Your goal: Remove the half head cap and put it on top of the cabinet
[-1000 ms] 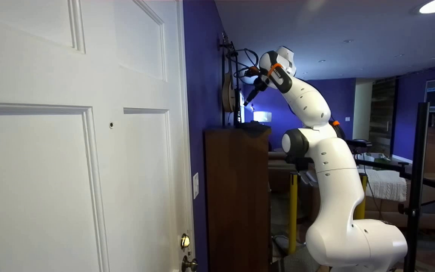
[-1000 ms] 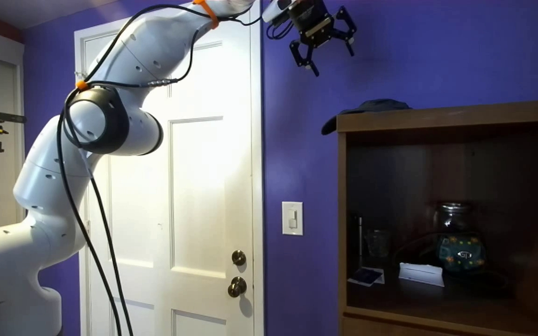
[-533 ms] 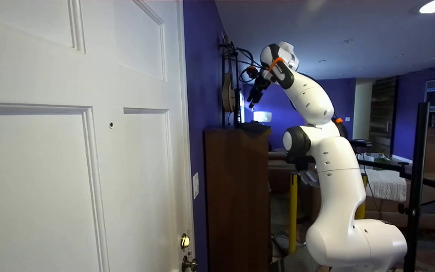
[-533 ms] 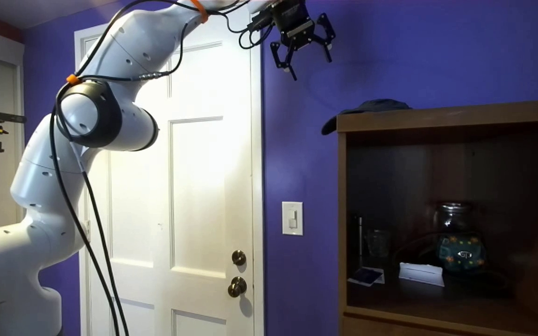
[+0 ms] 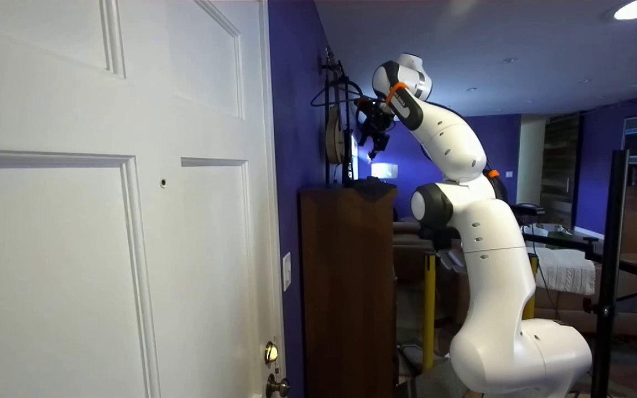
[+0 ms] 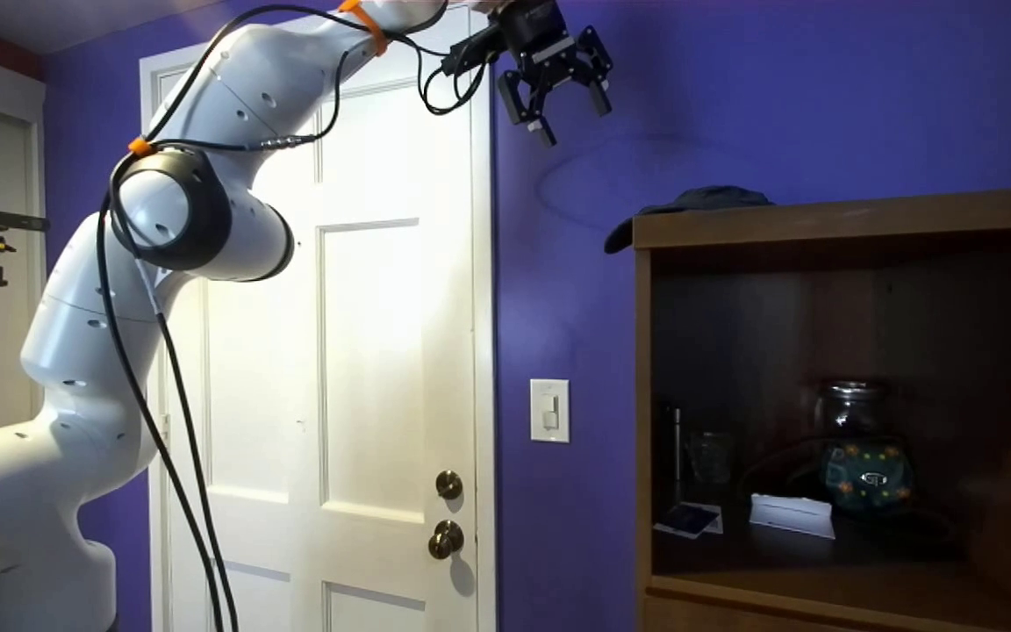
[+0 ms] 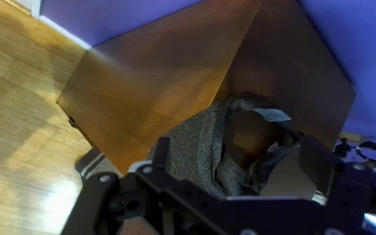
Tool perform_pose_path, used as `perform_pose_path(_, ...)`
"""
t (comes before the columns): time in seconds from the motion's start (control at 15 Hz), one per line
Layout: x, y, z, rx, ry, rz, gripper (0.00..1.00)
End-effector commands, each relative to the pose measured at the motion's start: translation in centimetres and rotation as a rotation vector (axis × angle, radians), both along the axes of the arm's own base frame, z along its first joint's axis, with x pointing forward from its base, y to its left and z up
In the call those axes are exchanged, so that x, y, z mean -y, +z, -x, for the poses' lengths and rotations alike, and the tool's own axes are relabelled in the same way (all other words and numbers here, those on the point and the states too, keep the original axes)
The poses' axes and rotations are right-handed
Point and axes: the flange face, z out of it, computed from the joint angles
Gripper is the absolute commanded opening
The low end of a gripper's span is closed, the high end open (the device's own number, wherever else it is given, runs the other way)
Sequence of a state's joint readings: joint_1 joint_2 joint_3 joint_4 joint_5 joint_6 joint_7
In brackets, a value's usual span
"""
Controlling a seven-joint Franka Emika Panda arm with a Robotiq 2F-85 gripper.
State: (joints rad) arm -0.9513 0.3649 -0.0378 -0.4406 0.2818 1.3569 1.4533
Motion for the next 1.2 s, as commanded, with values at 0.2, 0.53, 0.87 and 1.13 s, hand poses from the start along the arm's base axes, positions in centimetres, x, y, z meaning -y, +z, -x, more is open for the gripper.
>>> perform_pose_path(0.2, -1.8, 0.9, -0.7, -0.129, 0.189, 0.184, 1.0)
perform_pose_path(0.53, -2.5, 0.9, -1.4, -0.179, 0.319, 0.254, 1.0)
perform_pose_path(0.87, -2.3, 0.4, -2.1, -0.176, 0.372, 0.257, 1.0)
perform_pose_path(1.13, -2.2, 0.3, -2.1, -0.178, 0.37, 0.256, 1.0)
